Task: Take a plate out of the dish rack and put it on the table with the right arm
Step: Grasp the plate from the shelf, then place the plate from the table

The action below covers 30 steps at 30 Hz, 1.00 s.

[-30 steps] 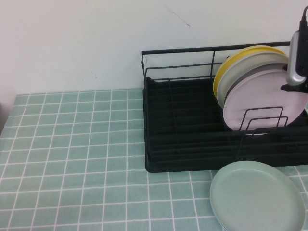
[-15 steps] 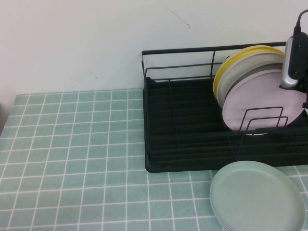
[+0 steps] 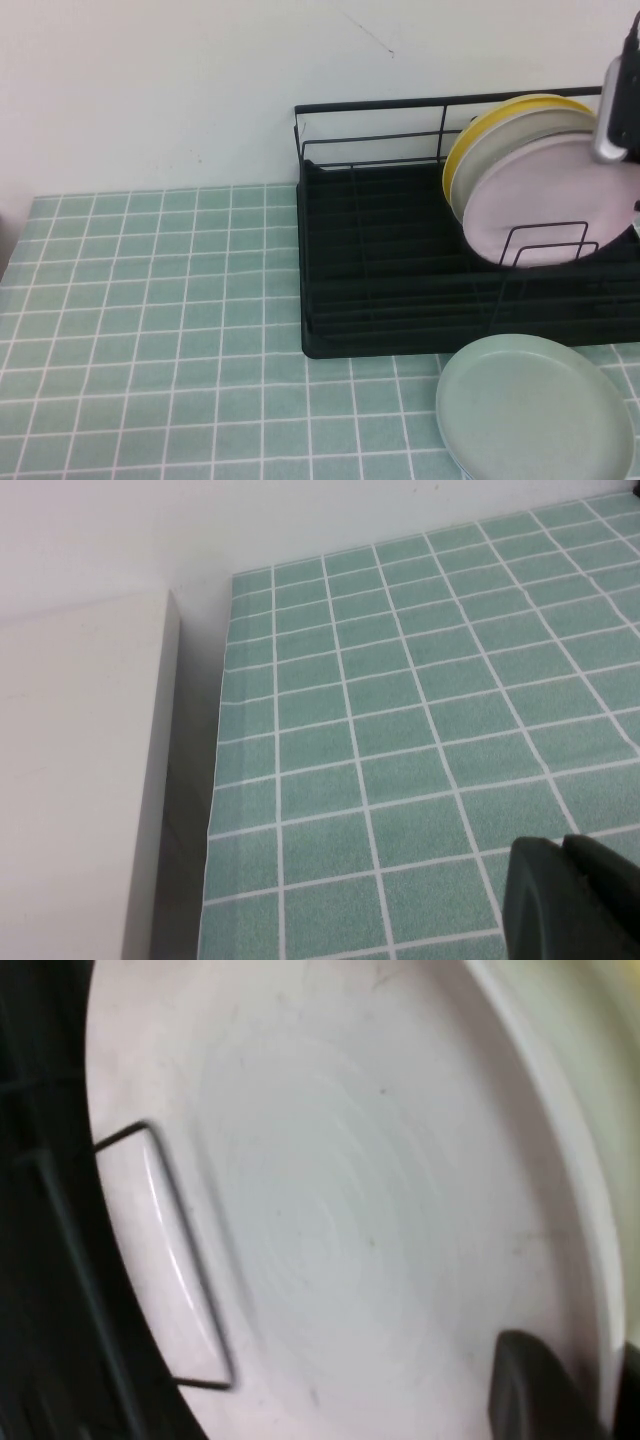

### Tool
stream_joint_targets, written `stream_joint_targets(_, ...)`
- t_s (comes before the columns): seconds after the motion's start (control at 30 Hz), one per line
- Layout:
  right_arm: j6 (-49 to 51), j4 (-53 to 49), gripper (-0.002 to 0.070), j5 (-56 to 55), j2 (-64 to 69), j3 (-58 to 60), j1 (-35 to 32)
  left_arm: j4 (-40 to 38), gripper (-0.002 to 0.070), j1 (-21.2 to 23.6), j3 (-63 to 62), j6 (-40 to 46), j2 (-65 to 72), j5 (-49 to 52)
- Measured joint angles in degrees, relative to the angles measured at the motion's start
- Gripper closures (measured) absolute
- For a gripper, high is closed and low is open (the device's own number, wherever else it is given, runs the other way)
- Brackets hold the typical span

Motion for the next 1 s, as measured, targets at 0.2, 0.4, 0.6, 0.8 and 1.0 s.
stream_joint_targets(0.2,1.9,-1.3,0.0603,2.2,-10.5,0.0,0.0,0.0,0.0678,0.0,0.0,0.0,0.0,0.0)
stream_joint_targets(0.4,14.7,-6.0,0.0603,9.1,-22.6,0.0,0.0,0.0,0.0678,0.0,0.0,0.0,0.0,0.0)
stream_joint_targets(0.6,53.5,-15.1,0.0603,18.9,-34.6,4.4,0.0,0.0,0.0678,0.0,0.0,0.0,0.0,0.0)
stream_joint_targets(0.8,79.4,-16.0,0.0603,24.7,-44.1,19.8,0.0,0.0,0.0678,0.0,0.0,0.0,0.0,0.0)
stream_joint_targets(1.0,82.8,-7.2,0.0603,20.2,-44.8,36.3,0.0,0.0,0.0678,0.0,0.0,0.0,0.0,0.0)
